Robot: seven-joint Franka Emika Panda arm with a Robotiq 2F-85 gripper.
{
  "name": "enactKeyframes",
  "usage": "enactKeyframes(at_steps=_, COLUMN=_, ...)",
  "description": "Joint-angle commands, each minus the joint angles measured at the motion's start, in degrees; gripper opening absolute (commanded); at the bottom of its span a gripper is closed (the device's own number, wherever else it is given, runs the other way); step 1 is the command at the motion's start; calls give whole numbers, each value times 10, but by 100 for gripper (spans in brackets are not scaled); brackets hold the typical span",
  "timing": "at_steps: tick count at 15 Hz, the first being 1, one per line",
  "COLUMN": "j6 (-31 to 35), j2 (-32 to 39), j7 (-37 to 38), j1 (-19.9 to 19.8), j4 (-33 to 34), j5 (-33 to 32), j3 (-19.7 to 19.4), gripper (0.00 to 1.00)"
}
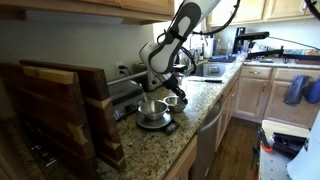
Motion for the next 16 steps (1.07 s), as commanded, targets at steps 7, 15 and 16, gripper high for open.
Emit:
enactKeyframes(at_steps=7, j6=19, j2=-26, j7=20, j1=22, j4=-36, j5=-80, j3=-7, gripper=2)
enactKeyframes(at_steps=15, j6=37, j2=-30, j7=10, j1=12, j4=-37, j5=-42, j3=0, gripper=2)
enactKeyframes(at_steps=16, j6=43, j2=-31, j7=9, j1=12, j4=-38, j5=-38, j3=0, gripper=2)
